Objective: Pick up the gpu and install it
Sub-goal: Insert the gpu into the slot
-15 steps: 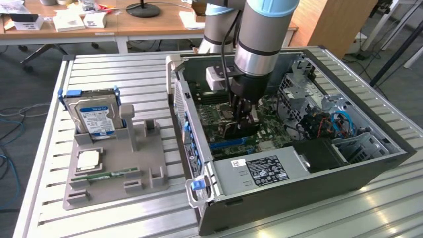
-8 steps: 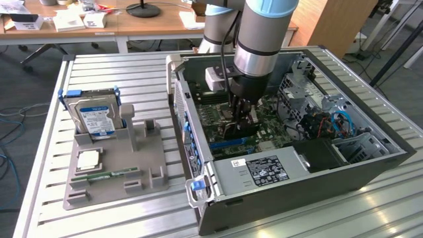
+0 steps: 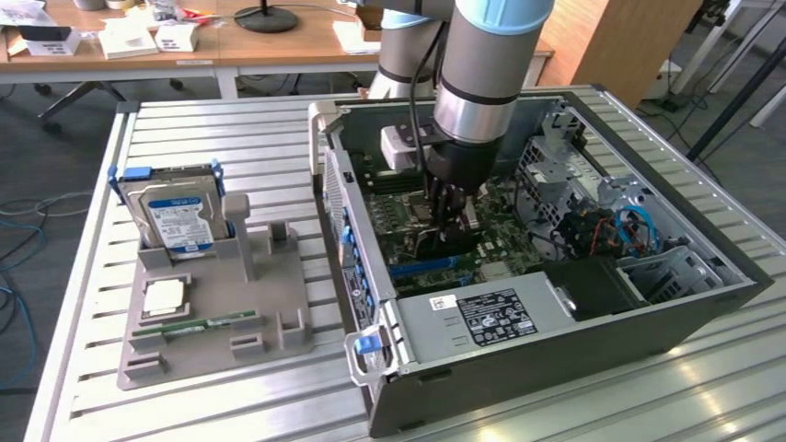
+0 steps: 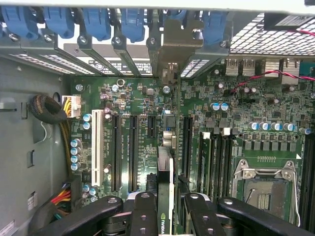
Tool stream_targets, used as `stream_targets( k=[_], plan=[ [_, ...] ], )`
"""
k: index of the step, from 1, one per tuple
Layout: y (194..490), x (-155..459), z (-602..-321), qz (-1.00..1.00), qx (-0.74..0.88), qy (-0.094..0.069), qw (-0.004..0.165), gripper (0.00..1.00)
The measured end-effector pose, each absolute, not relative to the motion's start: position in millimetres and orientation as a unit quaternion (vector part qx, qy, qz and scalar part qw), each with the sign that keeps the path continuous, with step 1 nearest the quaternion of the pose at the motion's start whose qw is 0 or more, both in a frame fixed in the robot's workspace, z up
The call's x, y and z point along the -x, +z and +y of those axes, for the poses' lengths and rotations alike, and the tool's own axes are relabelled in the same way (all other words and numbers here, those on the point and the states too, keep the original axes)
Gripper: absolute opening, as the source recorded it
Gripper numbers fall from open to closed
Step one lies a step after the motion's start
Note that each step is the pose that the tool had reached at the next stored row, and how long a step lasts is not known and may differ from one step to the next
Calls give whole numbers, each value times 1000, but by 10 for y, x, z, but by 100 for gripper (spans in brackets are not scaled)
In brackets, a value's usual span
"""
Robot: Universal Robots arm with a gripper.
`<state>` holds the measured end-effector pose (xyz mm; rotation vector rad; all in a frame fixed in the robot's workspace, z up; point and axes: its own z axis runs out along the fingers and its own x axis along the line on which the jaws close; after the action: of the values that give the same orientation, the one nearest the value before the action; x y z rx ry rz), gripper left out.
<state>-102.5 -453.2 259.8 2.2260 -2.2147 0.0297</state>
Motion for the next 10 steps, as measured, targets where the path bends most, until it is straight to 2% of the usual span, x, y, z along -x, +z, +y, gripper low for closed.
stream_targets(
  k=[10],
  plan=[
    [2581,1025,-4533,-705,-709,9,1,26]
  ],
)
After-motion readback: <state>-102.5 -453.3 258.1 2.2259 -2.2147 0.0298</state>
